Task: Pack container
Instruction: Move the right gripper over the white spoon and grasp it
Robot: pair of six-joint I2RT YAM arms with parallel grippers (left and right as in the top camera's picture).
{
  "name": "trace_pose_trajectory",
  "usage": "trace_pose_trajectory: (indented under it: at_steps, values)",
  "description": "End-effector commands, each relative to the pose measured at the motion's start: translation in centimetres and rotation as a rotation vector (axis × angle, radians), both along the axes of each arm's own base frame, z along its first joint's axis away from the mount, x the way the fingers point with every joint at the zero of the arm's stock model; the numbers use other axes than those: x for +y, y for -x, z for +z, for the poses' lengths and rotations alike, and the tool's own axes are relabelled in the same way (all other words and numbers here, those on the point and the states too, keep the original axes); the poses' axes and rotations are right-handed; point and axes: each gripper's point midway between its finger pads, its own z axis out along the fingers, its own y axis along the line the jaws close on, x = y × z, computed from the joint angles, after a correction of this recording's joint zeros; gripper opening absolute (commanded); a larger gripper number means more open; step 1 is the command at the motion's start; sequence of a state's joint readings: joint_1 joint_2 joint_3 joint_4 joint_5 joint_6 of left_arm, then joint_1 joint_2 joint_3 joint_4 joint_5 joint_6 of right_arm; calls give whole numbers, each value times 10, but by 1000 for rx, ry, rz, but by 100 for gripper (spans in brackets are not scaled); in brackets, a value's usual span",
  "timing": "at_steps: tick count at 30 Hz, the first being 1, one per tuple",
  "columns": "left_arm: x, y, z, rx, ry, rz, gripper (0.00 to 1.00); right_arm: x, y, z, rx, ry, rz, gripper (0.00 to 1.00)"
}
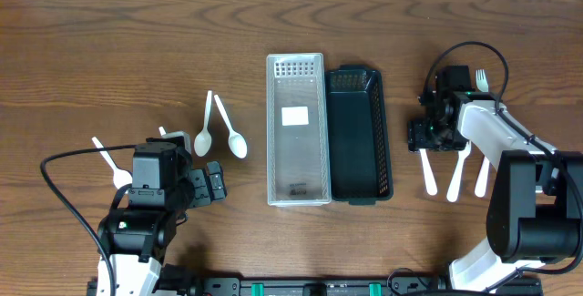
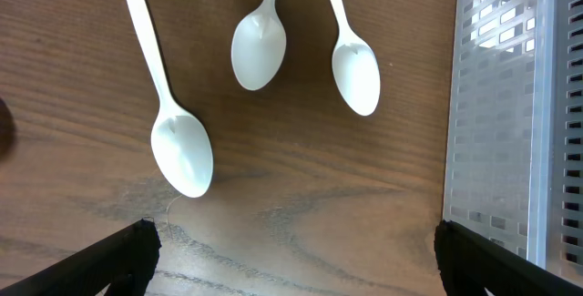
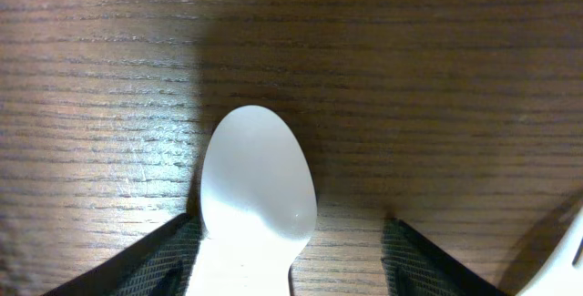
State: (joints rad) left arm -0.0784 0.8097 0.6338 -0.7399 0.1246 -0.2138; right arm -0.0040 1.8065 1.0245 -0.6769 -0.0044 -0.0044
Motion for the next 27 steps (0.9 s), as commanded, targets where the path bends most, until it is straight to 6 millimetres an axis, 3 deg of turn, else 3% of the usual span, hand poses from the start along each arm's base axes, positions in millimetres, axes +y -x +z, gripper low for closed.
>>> trace_pose_trajectory:
  at_steps: [1, 9, 27]
  values:
    - [1, -4, 8, -21, 9, 17, 98, 3, 2, -4, 13, 2, 21, 56]
    - [1, -4, 8, -21, 9, 17, 98, 3, -6, -4, -20, 2, 20, 43]
    - [1, -4, 8, -21, 9, 17, 98, 3, -8, -5, -37, 2, 20, 42]
